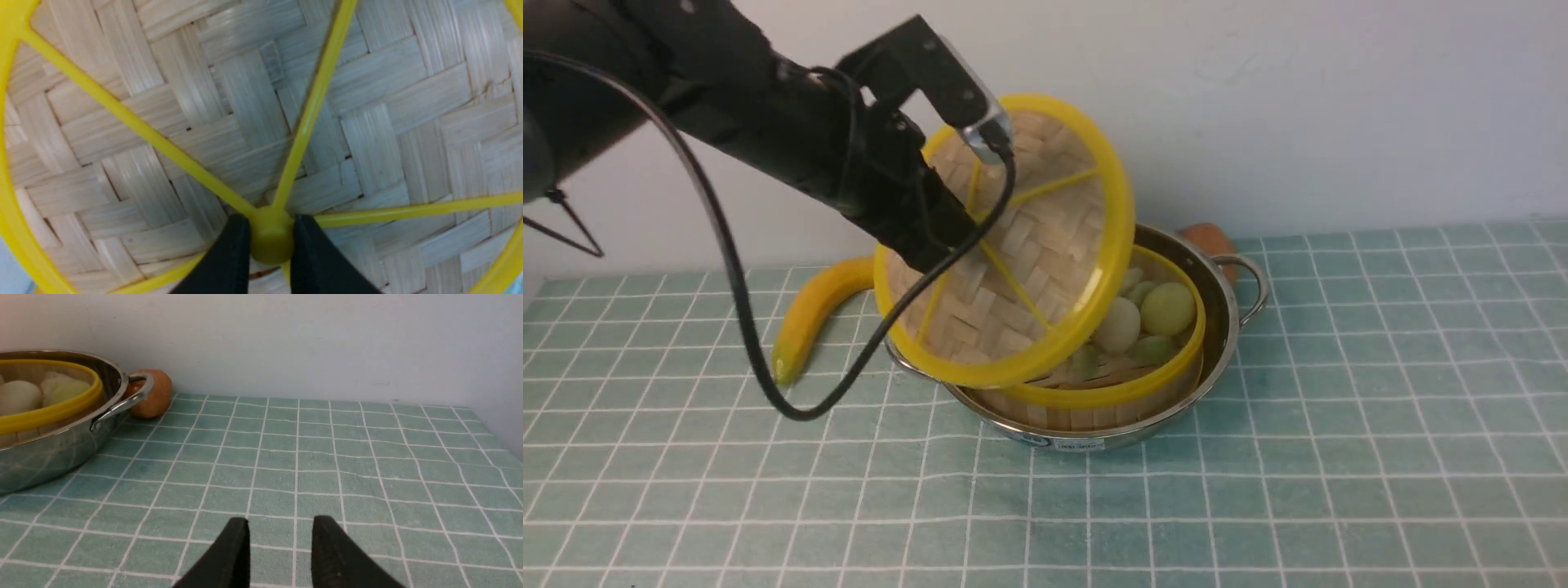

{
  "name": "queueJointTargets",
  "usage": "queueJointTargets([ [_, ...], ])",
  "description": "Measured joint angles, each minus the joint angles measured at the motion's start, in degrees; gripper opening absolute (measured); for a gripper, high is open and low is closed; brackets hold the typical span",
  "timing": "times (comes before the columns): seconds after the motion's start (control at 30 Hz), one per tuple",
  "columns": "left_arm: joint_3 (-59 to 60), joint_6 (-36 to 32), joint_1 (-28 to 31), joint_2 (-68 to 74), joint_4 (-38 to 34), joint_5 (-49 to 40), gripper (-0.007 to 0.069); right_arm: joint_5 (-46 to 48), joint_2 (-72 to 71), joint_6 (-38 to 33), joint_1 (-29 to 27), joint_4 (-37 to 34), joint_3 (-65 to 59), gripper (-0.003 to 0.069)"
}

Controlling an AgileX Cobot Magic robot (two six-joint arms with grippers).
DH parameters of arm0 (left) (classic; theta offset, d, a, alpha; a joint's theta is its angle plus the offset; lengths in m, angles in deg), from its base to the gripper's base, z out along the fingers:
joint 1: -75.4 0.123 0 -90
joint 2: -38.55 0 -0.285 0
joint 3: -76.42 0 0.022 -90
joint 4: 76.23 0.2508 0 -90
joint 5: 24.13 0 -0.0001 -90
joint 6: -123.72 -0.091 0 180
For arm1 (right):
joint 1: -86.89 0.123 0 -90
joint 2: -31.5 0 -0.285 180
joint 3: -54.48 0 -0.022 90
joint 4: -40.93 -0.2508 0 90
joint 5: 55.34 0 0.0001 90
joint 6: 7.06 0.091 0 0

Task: Place the steamer in the pot on the blue tablecloth, and put the lid on the steamer.
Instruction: 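Place the yellow bamboo steamer lid onto the steamer in the pot with the left gripper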

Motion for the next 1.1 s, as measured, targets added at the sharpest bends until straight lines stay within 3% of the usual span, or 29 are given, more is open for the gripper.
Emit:
queueJointTargets([
  [0.37, -7.6, -0.6, -3.6, 7.8, -0.5, 0.6, 0.0117, 0.0, 0.0, 0.0, 0.0, -0.1, 0.0, 0.024],
  [0.73, -9.4, 10.0, -4.1, 8.2, 8.6, -4.6, 0.0117, 0.0, 0.0, 0.1, 0.0, 0.0, 0.0, 0.024],
  [1.1, -9.5, 9.6, -4.1, 9.7, 9.3, -3.7, 0.0117, 0.0, 0.0, 0.1, 0.0, 0.0, 0.0, 0.024],
])
